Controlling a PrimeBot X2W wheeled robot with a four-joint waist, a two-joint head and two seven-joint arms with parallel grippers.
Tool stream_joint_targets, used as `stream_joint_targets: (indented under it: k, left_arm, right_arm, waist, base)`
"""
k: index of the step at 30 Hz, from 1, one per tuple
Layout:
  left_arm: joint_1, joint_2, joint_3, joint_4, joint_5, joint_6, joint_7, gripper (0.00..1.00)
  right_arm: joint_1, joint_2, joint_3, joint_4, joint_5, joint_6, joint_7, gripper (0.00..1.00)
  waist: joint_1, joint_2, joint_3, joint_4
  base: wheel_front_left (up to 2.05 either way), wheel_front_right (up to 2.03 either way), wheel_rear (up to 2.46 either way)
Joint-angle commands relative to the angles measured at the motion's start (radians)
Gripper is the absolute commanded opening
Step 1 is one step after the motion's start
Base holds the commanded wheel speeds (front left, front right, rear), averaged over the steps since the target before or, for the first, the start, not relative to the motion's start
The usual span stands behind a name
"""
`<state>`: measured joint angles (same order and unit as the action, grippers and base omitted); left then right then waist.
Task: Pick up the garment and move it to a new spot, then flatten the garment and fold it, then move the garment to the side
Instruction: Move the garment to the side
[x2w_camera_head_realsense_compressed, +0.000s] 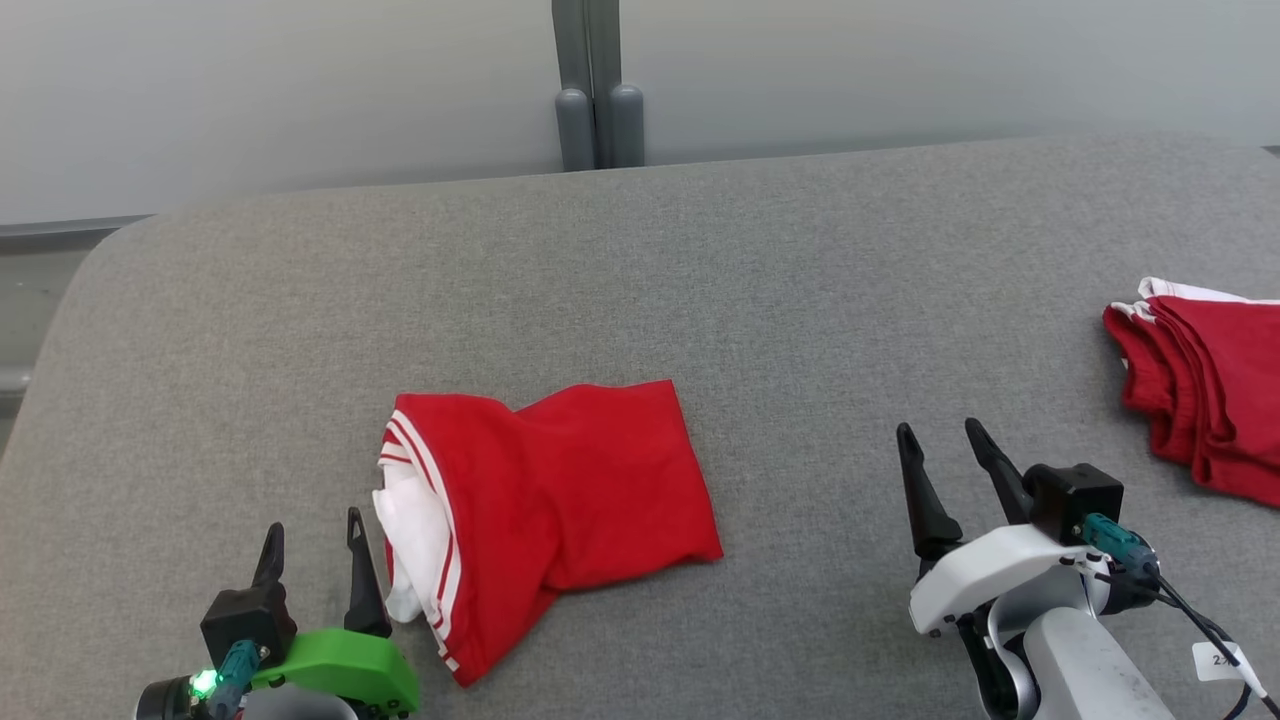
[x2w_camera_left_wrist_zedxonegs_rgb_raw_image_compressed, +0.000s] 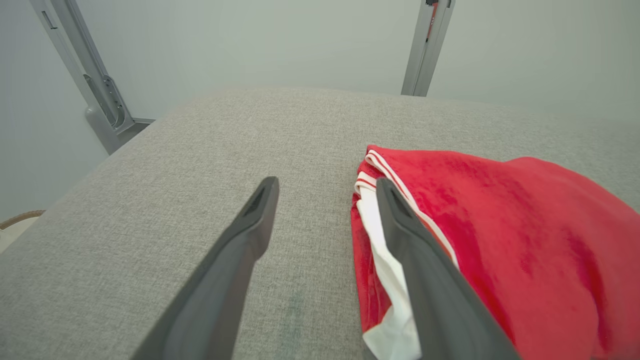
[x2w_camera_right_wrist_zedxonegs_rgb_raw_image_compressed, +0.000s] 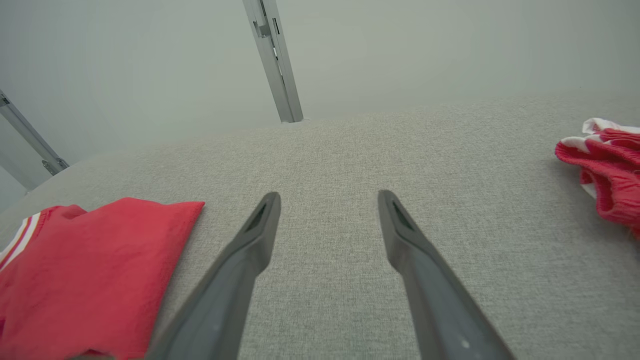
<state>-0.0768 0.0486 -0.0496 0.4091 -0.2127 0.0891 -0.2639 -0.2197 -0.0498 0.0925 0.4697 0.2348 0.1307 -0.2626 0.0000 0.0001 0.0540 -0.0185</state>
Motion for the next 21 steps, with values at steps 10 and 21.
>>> stream_joint_targets:
  k: [10, 21]
  left_arm:
    - [-0.015, 0.005, -0.011, -0.009, -0.005, -0.006, 0.0, 1.0]
    - [-0.056, 0.005, -0.079, -0.007, -0.016, -0.007, 0.0, 1.0]
  right_arm:
    - [-0.02, -0.002, 0.048, 0.002, 0.026, 0.0, -0.002, 1.0]
    - [-0.157, -0.003, 0.239, 0.129, 0.088, 0.0, -0.002, 1.0]
  waist:
    - [0.0, -0.0001, 0.027, 0.027]
    - [0.0, -0.0001, 0.109, 0.175]
  base:
    - [0.0, 0.0, 0.0]
    - [0.0, 0.0, 0.0]
